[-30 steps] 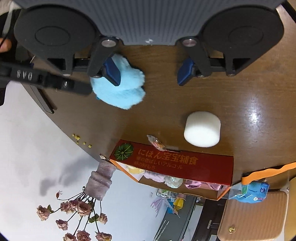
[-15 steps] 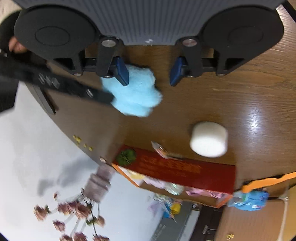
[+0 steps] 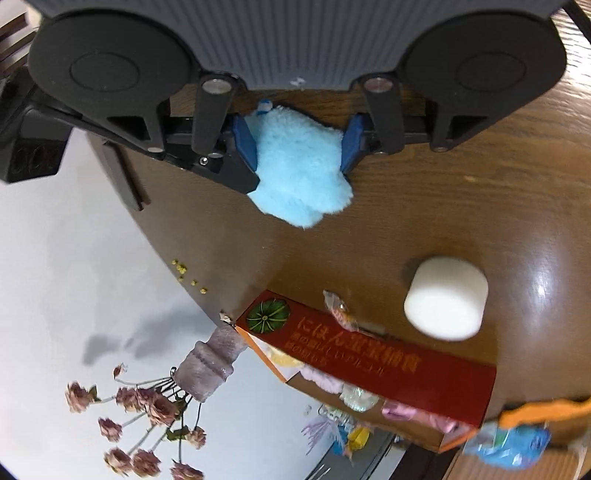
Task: Organize soft objects
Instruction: 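Grasp the light-blue fuzzy plush with the right gripper, then carry the plush into the box and open the right gripper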
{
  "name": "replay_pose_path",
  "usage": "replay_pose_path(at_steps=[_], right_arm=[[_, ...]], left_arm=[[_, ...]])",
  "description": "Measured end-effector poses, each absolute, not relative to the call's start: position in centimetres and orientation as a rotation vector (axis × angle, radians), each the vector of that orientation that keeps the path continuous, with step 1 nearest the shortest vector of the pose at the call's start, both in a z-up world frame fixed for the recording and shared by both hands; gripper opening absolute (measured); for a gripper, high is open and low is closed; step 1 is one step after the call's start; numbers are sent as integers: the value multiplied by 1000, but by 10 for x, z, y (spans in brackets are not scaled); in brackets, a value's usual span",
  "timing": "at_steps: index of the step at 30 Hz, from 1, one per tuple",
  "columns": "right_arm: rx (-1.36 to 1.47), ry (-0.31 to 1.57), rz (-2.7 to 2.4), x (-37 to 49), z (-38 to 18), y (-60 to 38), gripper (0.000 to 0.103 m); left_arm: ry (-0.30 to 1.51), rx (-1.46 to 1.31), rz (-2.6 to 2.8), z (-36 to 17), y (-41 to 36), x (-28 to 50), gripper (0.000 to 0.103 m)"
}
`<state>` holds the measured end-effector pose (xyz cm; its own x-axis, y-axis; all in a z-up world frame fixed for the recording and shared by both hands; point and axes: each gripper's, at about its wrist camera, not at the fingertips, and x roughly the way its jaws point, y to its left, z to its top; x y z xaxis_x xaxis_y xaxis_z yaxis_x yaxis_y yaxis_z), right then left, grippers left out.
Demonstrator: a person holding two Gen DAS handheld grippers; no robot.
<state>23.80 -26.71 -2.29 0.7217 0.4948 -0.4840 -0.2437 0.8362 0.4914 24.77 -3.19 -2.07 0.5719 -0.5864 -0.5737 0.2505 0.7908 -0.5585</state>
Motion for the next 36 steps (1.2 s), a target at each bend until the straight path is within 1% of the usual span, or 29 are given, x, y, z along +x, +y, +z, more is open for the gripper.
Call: replay_pose_path(at_steps=[8, 12, 16, 19, 21, 24, 26, 28, 31, 36], right_arm=[[493, 681, 460, 257, -29, -273, 30], [503, 669, 474, 270, -17, -273, 30], [426, 564, 489, 305, 27, -266, 30], [360, 512, 488, 358, 59, -256, 30], [338, 518, 475, 405, 72, -248, 30], [307, 592, 446, 480, 71, -231, 31], [277, 664, 424, 524, 59, -218, 30], [239, 738, 384, 559, 42, -207, 21], [141, 792, 336, 581, 19, -188, 15], [112, 782, 321, 579, 12, -185, 15]], left_arm=[[828, -482, -521, -22, -23, 260, 43], [786, -463, -542, -4, -22, 274, 41], [718, -443, -577, 39, -16, 322, 41], [707, -423, -584, 67, -13, 378, 41], [738, -425, -566, 73, -11, 421, 41], [816, -424, -514, 65, -8, 486, 41], [888, -430, -471, 47, -7, 524, 40], [956, -417, -430, 26, -7, 553, 33], [971, -376, -386, 7, -10, 572, 27], [934, -346, -406, 6, -12, 570, 28]])
